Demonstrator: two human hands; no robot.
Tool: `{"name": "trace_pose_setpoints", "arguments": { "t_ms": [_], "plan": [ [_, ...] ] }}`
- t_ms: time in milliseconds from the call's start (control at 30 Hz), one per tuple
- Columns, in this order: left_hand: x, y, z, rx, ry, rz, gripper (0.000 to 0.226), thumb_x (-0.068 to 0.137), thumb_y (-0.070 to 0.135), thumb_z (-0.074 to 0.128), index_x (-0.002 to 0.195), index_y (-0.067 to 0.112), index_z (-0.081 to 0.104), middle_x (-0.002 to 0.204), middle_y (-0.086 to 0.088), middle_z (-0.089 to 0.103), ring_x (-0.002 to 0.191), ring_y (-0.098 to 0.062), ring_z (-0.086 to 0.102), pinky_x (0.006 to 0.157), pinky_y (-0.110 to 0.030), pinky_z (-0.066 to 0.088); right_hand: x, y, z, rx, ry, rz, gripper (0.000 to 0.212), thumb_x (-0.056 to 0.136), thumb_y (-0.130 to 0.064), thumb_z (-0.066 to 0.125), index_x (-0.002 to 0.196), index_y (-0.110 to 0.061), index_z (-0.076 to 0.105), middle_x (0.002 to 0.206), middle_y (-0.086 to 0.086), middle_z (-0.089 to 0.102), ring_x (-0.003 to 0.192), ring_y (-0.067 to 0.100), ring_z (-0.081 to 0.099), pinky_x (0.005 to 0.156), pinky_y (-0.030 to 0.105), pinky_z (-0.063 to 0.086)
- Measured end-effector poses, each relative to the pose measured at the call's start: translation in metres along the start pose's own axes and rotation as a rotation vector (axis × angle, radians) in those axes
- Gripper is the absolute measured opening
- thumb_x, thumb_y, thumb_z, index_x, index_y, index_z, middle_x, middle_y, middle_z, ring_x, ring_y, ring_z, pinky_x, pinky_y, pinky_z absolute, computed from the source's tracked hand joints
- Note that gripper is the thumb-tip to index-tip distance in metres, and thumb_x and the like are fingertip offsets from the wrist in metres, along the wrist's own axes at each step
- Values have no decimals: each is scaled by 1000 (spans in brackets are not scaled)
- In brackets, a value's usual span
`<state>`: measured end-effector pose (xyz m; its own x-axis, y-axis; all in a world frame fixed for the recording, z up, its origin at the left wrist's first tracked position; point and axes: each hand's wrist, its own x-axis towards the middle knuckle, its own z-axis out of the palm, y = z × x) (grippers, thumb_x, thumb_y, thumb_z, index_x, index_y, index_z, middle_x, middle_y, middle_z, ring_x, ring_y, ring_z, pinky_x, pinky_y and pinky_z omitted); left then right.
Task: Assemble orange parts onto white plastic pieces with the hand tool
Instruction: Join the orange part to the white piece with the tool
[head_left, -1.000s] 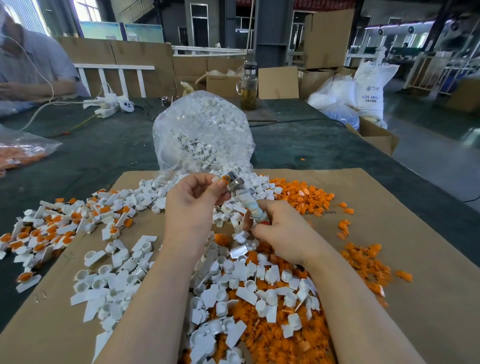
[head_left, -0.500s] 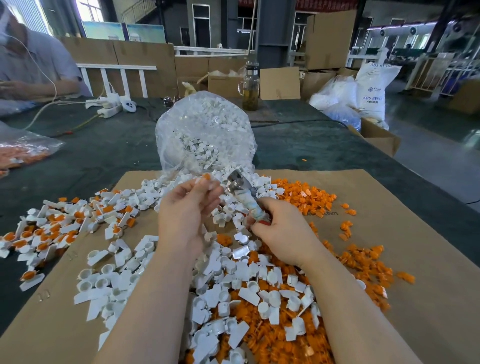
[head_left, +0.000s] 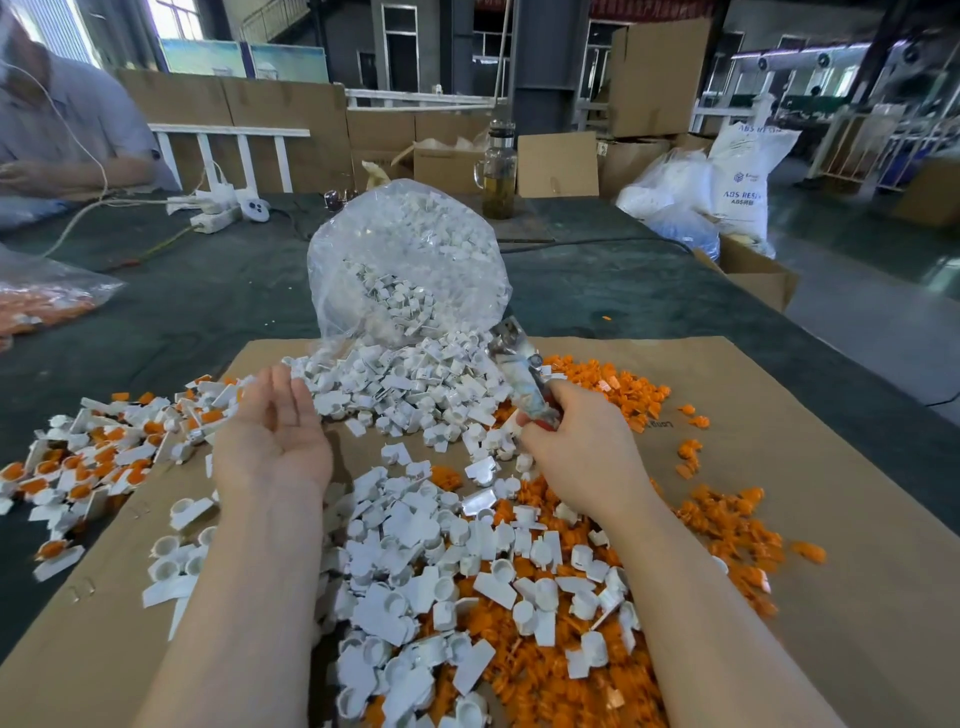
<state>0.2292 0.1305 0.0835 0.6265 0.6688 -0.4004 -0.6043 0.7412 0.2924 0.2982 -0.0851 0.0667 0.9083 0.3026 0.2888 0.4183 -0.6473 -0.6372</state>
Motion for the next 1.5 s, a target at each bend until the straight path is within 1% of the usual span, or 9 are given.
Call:
{"name": "trace_pose_setpoints", "arguments": {
  "t_ms": [100,233,367,567,867,1133,1267,1367,1500],
  "plan": [
    [-4,-4,2,231,-74,-14,13,89,13,70,101,7,67,95,-2,76,77,-6,73,70,-20,59,1,2,-1,30,39,32,13,89,-23,58,77,-20,58,66,-5,58,57,11,51,48,23,32],
    [-14,-18,4,1149,-306,73,14,78,22,79,92,23,74,77,13,74,72,-7,62,66,-24,49,1,2,-2,-14,57,36,23,91,-27,58,69,-26,51,61,-8,53,53,9,48,46,20,28],
    [-25,-34,0,1774,-615,104,12,81,17,79,85,25,72,80,3,73,66,-8,63,58,-20,50,1,2,-1,-17,61,39,25,89,-27,59,67,-27,49,59,-9,51,53,8,48,46,20,28],
    [-23,-38,-5,2143,-759,166,9,80,21,73,83,28,68,81,15,69,81,-6,64,86,-33,53,1,3,1,-17,43,45,16,87,-26,60,73,-25,54,63,-8,55,56,9,51,48,21,31],
    [-22,-40,-6,2127,-763,230,13,80,25,80,84,26,68,83,10,69,78,-8,64,65,-24,49,2,3,2,-57,22,25,12,87,-26,61,77,-24,55,67,-9,55,58,9,51,48,22,31],
    [-30,-46,0,1688,-737,188,13,80,13,80,80,23,72,73,0,74,48,-5,60,39,-13,41,1,-3,-1,70,-26,-63,16,89,-32,65,88,-16,65,76,-5,60,68,11,55,58,29,45],
    [-33,-48,1,1605,-728,232,13,79,17,82,74,27,76,73,2,75,70,-18,72,56,-16,53,-1,-7,-4,157,-51,-95,21,87,-34,67,92,-14,67,80,0,64,74,17,59,67,42,51],
    [-36,-48,2,1558,-767,255,20,79,14,81,71,33,77,73,8,76,72,-9,73,62,-12,55,-1,-7,-5,184,-45,-120,21,87,-35,68,95,-16,67,77,-8,61,72,10,56,64,33,48],
    [-36,-52,3,1563,-771,271,24,84,9,76,79,33,74,74,10,76,76,-12,74,75,-29,59,0,-6,-3,172,-47,-137,20,87,-31,69,99,-16,68,77,-13,58,71,5,54,61,22,39]
  ]
}}
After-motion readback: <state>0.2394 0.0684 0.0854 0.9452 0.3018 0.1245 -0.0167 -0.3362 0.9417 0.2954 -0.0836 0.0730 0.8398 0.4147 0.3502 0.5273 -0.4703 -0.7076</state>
